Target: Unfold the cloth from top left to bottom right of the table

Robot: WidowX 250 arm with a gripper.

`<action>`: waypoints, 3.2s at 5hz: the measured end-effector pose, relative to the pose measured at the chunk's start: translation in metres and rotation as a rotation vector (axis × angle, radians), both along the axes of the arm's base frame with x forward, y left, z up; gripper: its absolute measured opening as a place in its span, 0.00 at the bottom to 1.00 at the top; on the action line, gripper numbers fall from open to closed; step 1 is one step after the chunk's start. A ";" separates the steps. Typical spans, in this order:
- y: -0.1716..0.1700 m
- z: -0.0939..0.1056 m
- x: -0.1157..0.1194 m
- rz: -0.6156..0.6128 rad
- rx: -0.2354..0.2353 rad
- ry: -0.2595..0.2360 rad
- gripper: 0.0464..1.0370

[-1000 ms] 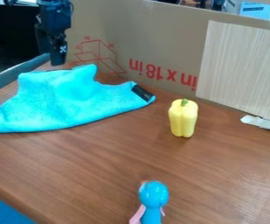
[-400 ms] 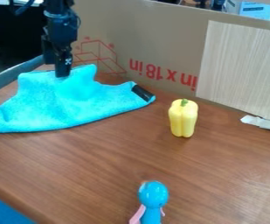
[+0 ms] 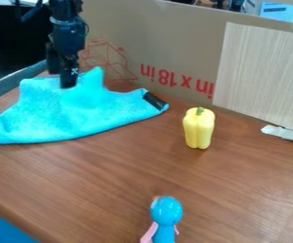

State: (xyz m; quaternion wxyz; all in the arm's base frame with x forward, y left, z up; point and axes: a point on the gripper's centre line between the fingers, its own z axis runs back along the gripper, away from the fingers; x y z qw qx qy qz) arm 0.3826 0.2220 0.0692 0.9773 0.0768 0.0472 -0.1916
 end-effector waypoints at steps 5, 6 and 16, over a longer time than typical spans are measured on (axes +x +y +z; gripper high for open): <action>-0.007 0.005 -0.004 0.003 -0.014 -0.036 0.03; -0.014 0.029 -0.004 -0.005 -0.028 -0.094 0.01; -0.214 0.067 -0.146 -0.059 0.078 -0.288 0.88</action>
